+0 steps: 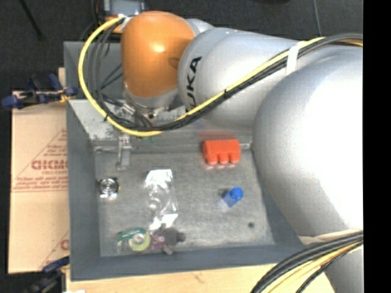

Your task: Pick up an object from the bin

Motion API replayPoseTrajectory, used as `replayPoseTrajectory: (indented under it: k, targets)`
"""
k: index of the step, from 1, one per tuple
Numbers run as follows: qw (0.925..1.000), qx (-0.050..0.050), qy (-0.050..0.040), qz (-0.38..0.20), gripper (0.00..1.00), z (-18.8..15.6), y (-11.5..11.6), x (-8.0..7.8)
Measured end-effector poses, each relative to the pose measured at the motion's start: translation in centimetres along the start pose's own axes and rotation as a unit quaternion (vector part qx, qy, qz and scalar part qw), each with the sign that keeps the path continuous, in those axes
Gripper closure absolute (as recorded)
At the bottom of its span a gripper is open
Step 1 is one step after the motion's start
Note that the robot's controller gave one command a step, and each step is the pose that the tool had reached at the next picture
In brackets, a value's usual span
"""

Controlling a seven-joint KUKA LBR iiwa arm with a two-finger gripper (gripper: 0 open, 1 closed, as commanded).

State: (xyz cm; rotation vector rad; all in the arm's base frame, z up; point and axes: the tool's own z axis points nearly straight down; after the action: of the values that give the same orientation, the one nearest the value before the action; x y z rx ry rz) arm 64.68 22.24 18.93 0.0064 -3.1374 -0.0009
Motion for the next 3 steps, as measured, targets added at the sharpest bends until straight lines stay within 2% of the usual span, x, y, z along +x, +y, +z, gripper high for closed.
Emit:
replayPoseTrajectory:
  k: [1, 2, 3]
  targets:
    - [0.9909, 0.001, -0.0005, -0.135, 0.00, 11.0, -1.2, 5.1]
    - [0.9825, 0.000, -0.0053, -0.186, 0.00, 11.9, 1.6, 4.2]
    - [0.9830, 0.000, -0.0044, -0.184, 1.00, 11.9, 1.6, 4.2]
